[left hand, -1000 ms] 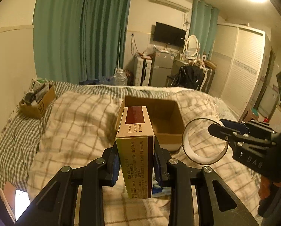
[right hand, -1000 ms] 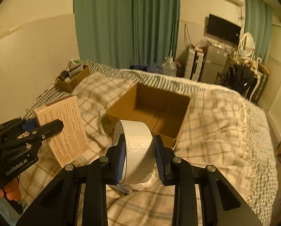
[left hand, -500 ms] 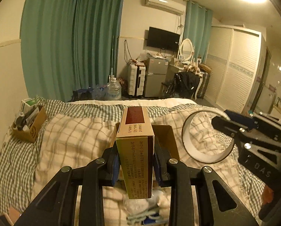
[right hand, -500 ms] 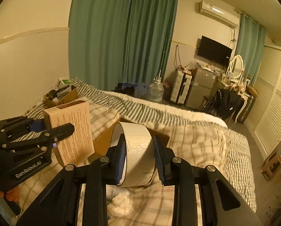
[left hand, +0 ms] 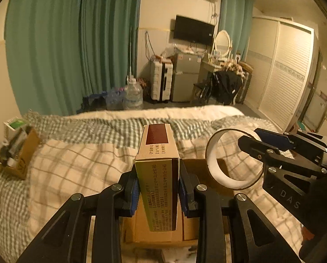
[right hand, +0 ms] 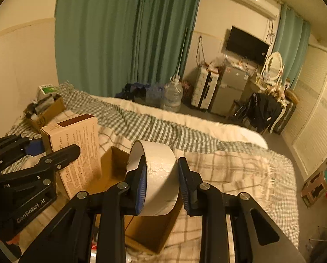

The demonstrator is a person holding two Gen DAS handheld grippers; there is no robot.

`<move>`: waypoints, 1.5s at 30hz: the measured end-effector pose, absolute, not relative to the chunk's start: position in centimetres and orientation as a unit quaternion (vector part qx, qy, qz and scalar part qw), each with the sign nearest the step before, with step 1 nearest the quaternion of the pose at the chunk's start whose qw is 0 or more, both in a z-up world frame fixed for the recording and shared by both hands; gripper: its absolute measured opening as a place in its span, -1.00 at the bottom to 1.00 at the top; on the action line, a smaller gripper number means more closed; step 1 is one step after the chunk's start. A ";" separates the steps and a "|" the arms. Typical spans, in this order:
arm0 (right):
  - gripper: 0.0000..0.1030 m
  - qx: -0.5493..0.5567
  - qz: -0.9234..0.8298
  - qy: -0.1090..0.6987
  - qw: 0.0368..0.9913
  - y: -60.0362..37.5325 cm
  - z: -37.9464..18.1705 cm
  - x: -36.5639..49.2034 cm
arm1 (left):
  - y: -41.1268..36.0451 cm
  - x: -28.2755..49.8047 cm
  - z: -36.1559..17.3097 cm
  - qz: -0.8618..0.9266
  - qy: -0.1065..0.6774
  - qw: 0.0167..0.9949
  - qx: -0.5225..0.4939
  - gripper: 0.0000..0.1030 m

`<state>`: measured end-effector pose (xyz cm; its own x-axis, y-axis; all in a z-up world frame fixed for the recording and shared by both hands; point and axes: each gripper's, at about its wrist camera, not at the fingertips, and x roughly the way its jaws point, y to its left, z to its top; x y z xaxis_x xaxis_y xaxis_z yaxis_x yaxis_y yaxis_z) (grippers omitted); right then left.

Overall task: Organize objects
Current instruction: 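Lower the tan box into the cardboard box while the right tool drops the tape roll in, then grasp the white lace cloth with the right tool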

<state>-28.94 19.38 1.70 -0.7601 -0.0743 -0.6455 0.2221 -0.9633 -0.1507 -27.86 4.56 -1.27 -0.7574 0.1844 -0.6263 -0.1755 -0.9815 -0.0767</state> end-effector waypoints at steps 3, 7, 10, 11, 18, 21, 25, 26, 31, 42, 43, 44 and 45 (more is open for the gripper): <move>-0.50 0.356 -0.925 0.104 0.078 20.1 -1.2 -31.4 | 4.8 -30.0 -3.9 0.931 -0.005 0.097 -0.352 -0.43; -0.50 0.382 -0.916 0.087 0.086 20.9 -4.7 -33.5 | 5.2 -32.1 -6.9 0.925 0.006 0.092 -0.368 -0.43; -0.50 0.395 -0.910 0.081 0.092 21.4 -6.8 -34.2 | 5.4 -33.0 -8.4 0.923 0.008 0.094 -0.374 -0.43; -0.50 0.397 -0.909 0.078 0.096 21.6 -7.3 -34.4 | 5.4 -33.1 -8.7 0.922 0.007 0.095 -0.375 -0.43; -0.16 0.385 -0.915 0.041 0.113 22.6 -6.4 -33.5 | 5.1 -32.7 -8.1 0.924 0.013 0.086 -0.373 0.23; 0.23 0.368 -0.923 0.030 0.109 23.1 -4.2 -32.2 | 4.6 -31.4 -6.5 0.931 0.010 0.078 -0.358 0.49; 0.29 0.348 -0.931 0.043 0.102 23.2 -0.8 -29.3 | 3.2 -28.9 -3.7 0.936 0.000 0.062 -0.347 0.77; 0.32 0.343 -0.933 0.050 0.101 23.2 0.0 -28.4 | 3.0 -28.3 -3.1 0.937 -0.001 0.059 -0.344 0.80; 0.60 0.313 -0.943 0.080 0.081 23.7 4.3 -23.1 | 1.7 -23.9 0.4 0.947 0.003 0.044 -0.320 1.00; 0.89 0.272 -0.953 0.127 0.049 23.8 8.6 -12.3 | 1.2 -14.8 3.7 0.950 0.033 0.061 -0.303 1.00; 0.90 0.270 -0.953 0.126 0.050 23.8 8.8 -11.5 | 1.2 -13.8 3.7 0.950 0.033 0.062 -0.304 1.00; 0.90 0.268 -0.954 0.124 0.055 23.9 8.9 -10.7 | 1.2 -13.2 3.6 0.950 0.031 0.063 -0.305 1.00; 0.90 0.267 -0.954 0.123 0.061 23.8 8.8 -9.7 | 1.2 -12.6 3.4 0.949 0.029 0.064 -0.307 1.00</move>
